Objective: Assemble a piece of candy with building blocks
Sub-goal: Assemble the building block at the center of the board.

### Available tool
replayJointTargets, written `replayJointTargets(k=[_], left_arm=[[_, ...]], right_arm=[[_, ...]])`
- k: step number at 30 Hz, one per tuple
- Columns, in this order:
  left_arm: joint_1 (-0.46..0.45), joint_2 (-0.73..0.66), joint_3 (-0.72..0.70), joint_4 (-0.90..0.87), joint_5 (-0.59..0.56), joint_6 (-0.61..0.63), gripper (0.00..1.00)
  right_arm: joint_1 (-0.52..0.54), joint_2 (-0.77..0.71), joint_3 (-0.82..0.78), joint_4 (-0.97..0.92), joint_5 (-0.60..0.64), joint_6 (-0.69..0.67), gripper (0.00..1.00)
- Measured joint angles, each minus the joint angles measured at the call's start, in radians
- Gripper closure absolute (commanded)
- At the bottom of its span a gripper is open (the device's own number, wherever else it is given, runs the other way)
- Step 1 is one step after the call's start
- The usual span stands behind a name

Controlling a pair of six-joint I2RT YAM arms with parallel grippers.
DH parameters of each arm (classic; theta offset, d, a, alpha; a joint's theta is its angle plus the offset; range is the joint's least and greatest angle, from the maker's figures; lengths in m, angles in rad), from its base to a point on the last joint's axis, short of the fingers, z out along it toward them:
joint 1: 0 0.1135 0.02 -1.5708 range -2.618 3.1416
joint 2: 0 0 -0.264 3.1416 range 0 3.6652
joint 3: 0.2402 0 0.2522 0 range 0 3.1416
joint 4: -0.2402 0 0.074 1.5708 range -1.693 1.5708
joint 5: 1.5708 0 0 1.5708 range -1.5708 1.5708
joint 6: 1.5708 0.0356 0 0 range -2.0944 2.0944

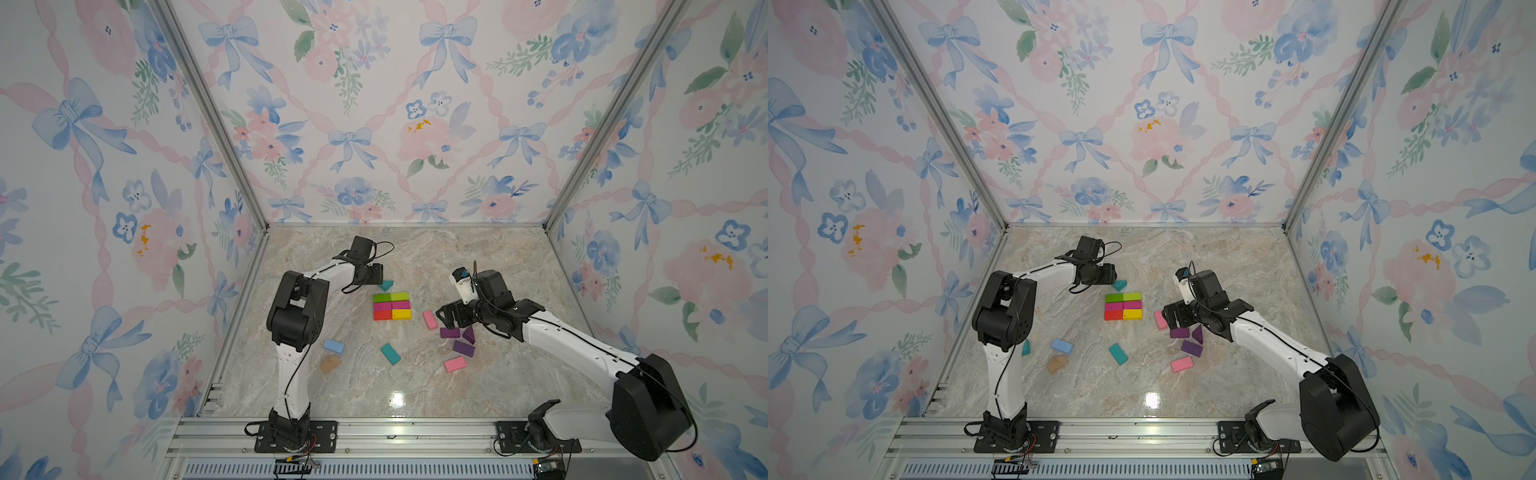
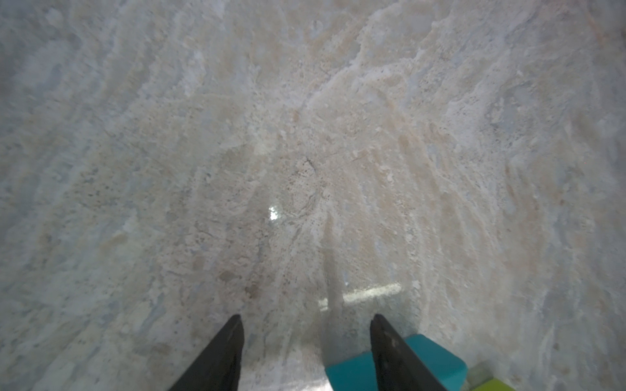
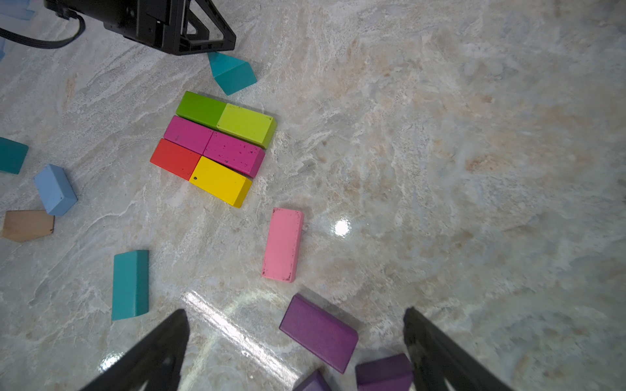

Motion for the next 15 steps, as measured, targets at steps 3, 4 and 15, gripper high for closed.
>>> replayJointTargets(k=[3, 4, 15], left_arm=[[-0.002, -0.002, 0.0, 0.0, 0.0, -0.004, 0.37], [-0.002, -0.004, 0.0, 0.0, 0.0, -0.004, 0.37], [-0.006, -0.193, -0.087, 0.0, 0.022, 0.001, 0.06]], right_arm=[[0.0, 0.0, 0.0, 0.0, 0.0, 0.0, 0.01], [-0.001, 0.0, 0.0, 0.0, 0.0, 0.0, 0.01], [-0.002, -0.042, -0.021, -0.002, 0.0, 0.002, 0.01]])
